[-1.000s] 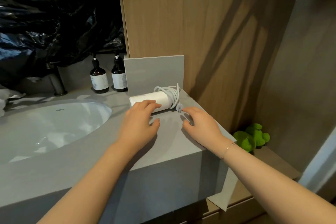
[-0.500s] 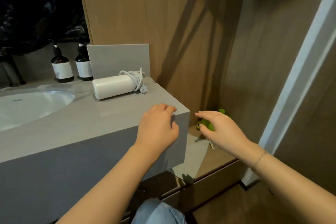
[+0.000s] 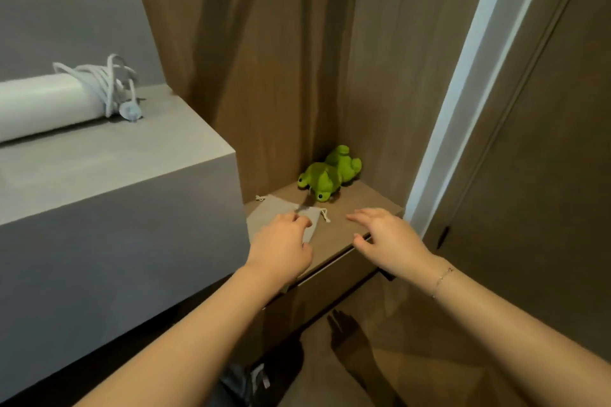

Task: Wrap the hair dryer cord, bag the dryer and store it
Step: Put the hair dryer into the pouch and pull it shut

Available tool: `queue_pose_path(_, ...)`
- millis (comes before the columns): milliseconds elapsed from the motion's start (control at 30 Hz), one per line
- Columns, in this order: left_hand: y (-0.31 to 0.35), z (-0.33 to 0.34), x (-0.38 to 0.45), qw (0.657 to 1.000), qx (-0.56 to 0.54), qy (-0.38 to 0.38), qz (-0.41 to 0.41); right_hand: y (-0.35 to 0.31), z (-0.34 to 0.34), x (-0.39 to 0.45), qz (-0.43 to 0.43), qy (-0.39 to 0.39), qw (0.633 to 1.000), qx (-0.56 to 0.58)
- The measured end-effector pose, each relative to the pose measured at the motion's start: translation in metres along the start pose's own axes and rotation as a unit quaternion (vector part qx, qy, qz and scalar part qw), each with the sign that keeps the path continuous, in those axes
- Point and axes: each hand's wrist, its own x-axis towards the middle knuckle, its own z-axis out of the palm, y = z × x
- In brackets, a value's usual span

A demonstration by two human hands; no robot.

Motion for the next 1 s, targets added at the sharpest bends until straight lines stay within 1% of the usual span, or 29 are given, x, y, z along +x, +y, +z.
queue_pose_path(167, -0.009, 0.057, 0.048, 0.995, 0.02, -0.093, -0.036, 0.044, 0.038, 0.021, 0.024, -0.037, 0.999, -0.001)
queue_pose_path(267, -0.018, 0.09, 0.068, 0.99, 0.025, -0.13, -0.056, 0.063, 0.061, 0.027, 0.042, -0.063, 0.997, 0.004)
queue_pose_path(367, -0.028, 0.12, 0.086, 0.985, 0.032, -0.157, -0.059, 0.079, 0.084, 0.035, 0.05, -0.092, 0.994, 0.002)
queue_pose_path(567, -0.049, 0.179, 0.108, 0.983, 0.053, -0.154, -0.083, 0.1, 0.138, 0.055, 0.066, -0.143, 0.987, 0.023)
queue_pose_path(667, -0.061, 0.206, 0.107, 0.978, 0.076, -0.173, -0.088, 0.105, 0.159, 0.067, 0.083, -0.167, 0.981, 0.051)
queue_pose_path(733, -0.07, 0.22, 0.104, 0.976, 0.066, -0.179, -0.107, 0.106, 0.171, 0.073, 0.099, -0.179, 0.976, 0.075)
queue_pose_path(833, -0.085, 0.234, 0.103, 0.982, 0.046, -0.152, -0.105, 0.108, 0.189, 0.081, 0.126, -0.184, 0.97, 0.098)
queue_pose_path(933, -0.095, 0.237, 0.104, 0.989, 0.019, -0.127, -0.079, 0.109, 0.203, 0.086, 0.173, -0.194, 0.956, 0.137)
queue_pose_path(1000, -0.098, 0.237, 0.104, 0.99, -0.015, -0.124, -0.061, 0.108, 0.212, 0.088, 0.234, -0.184, 0.931, 0.212)
